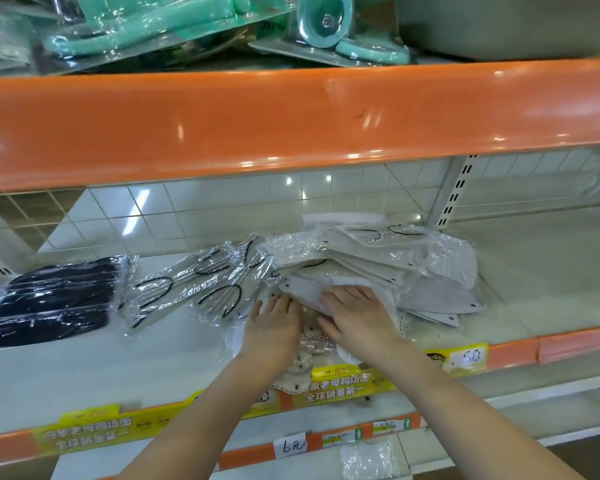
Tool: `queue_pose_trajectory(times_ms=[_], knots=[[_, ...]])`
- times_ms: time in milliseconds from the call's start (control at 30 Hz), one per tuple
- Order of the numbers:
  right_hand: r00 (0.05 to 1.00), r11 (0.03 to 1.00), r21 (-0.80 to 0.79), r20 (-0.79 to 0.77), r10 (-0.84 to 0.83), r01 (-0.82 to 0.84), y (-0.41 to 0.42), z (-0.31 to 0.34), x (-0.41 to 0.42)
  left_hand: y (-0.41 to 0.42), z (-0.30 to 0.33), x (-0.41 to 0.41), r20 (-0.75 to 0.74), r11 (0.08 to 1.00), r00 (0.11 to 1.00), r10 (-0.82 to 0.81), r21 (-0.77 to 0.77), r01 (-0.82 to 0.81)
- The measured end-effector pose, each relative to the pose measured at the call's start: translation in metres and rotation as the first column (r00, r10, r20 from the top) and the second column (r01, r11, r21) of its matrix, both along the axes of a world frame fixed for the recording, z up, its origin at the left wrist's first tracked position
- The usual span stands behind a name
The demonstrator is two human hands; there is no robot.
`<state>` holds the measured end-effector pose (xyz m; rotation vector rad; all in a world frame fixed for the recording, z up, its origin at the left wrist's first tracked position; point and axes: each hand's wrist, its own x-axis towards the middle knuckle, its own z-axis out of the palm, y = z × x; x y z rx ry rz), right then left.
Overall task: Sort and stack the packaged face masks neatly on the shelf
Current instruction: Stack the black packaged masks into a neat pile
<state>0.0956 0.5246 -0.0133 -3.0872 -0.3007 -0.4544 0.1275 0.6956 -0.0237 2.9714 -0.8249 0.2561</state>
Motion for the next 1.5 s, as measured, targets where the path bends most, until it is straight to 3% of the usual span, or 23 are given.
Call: queue_pose_trajectory(times_ms=[167, 267, 533, 767, 900, 1033, 1100, 1200, 1333, 1500], knots=[[0.988, 0.986, -0.068, 0.032, -0.153, 0.155, 0.015, 0.005, 0.007, -0.002, 0.013, -0.007, -0.076, 0.999, 0.997, 0.029, -0.011, -0.030], [0.977, 0.977, -0.038, 0.001, -0.212, 0.212, 0.027, 0.005, 0.009, 0.001, 0.016, -0.011, -0.043, 0.998, 0.998, 0.049, -0.032, -0.050], [0.981, 0.981, -0.046, 0.031, -0.190, 0.191, 0.030, -0.001, 0.015, 0.010, 0.008, -0.011, 0.054, 0.987, 0.996, 0.076, -0.143, -0.068], [0.984, 0.973, 0.179, 0.077, -0.159, 0.143, 0.039, 0.023, 0.004, 0.024, 0.012, -0.012, -0.037, 0.906, 0.999, 0.035, -0.421, -0.048], [0.989, 0.854, 0.515, 0.071, -0.132, 0.077, 0.039, 0.034, -0.003, 0.026, 0.029, -0.011, -0.147, 0.744, 0.988, 0.045, -0.655, -0.131], [0.999, 0.615, 0.787, -0.008, -0.050, 0.037, 0.043, 0.050, -0.002, 0.022, 0.050, -0.004, -0.368, 0.454, 0.927, -0.069, -0.839, -0.299], [0.997, 0.509, 0.857, -0.072, -0.030, 0.077, 0.045, 0.055, 0.001, 0.022, 0.062, -0.001, -0.480, 0.276, 0.866, -0.139, -0.859, -0.432], [0.992, 0.473, 0.873, -0.125, -0.018, 0.118, 0.045, 0.060, 0.002, 0.030, 0.075, 0.003, -0.591, 0.071, 0.777, -0.217, -0.803, -0.591], [0.991, 0.471, 0.873, -0.131, -0.020, 0.125, 0.048, 0.056, 0.001, 0.047, 0.077, 0.007, -0.567, 0.001, 0.796, -0.211, -0.815, -0.580], [0.984, 0.443, 0.880, -0.171, -0.046, 0.173, 0.056, 0.045, 0.008, 0.068, 0.073, 0.011, -0.550, -0.099, 0.835, -0.003, -0.831, -0.547]])
